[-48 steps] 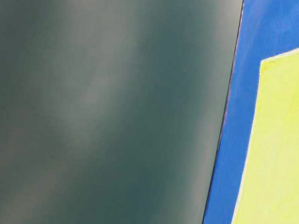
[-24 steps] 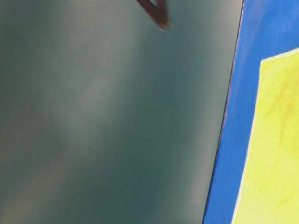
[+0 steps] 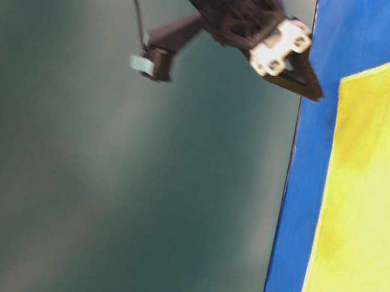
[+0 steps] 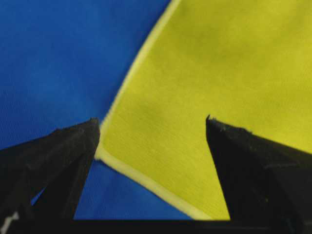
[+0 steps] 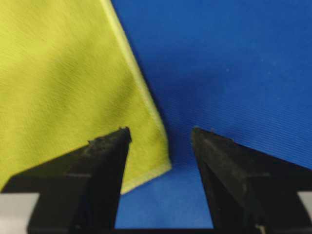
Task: Fold the yellow towel.
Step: 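Move both grippers to the towel's top corners and grasp them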
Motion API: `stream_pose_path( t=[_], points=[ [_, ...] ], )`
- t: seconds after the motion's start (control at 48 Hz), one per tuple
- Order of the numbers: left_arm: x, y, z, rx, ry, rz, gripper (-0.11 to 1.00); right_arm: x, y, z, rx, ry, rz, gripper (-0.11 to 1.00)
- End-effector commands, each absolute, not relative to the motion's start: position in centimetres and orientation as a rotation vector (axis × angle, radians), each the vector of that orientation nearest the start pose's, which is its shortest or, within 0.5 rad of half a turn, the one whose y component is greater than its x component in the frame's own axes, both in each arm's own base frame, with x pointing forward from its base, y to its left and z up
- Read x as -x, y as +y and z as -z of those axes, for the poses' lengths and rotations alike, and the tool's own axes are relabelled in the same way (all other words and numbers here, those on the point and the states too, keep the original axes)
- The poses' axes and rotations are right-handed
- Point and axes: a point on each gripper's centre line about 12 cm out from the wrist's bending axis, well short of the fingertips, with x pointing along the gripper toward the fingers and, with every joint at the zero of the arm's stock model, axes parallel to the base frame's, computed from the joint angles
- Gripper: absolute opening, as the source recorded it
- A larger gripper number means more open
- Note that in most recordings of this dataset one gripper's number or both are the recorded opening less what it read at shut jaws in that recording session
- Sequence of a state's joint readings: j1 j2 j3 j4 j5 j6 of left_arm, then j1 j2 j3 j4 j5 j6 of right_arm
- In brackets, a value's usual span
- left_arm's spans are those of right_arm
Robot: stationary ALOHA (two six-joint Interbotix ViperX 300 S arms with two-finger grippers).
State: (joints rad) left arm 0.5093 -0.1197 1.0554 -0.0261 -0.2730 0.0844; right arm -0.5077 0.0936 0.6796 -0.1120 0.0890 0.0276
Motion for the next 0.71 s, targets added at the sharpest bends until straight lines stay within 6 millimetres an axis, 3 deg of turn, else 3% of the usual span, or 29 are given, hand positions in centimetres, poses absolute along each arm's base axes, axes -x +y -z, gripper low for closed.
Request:
stream_pose_path(
  t=[0.0, 0.292, 0.5, 0.584, 0.688],
  points=[
    [-26.2, 15.7, -11.5, 0.109, 0.647, -0.504, 0.83, -33.6, -19.4, -12.3, -0.131, 0.838, 0.46, 0.58],
    [-26.1, 18.6, -9.4, 0.13, 0.703, -0.567, 0.82, -33.1, -20.3, -10.4, -0.151, 0.866, 0.479, 0.58],
    [-26.5, 19.0, -8.4, 0.121, 0.743, -0.556, 0.81, -32.9, -20.1, -9.3, -0.158, 0.895, 0.472, 0.56],
    [-26.3, 18.8, -8.1, 0.128, 0.763, -0.552, 0.76, -32.8, -19.8, -9.2, -0.154, 0.905, 0.465, 0.48],
    [-26.1, 18.7, -7.9, 0.131, 0.79, -0.545, 0.51, -32.8, -19.7, -9.1, -0.152, 0.91, 0.462, 0.21]
  ],
)
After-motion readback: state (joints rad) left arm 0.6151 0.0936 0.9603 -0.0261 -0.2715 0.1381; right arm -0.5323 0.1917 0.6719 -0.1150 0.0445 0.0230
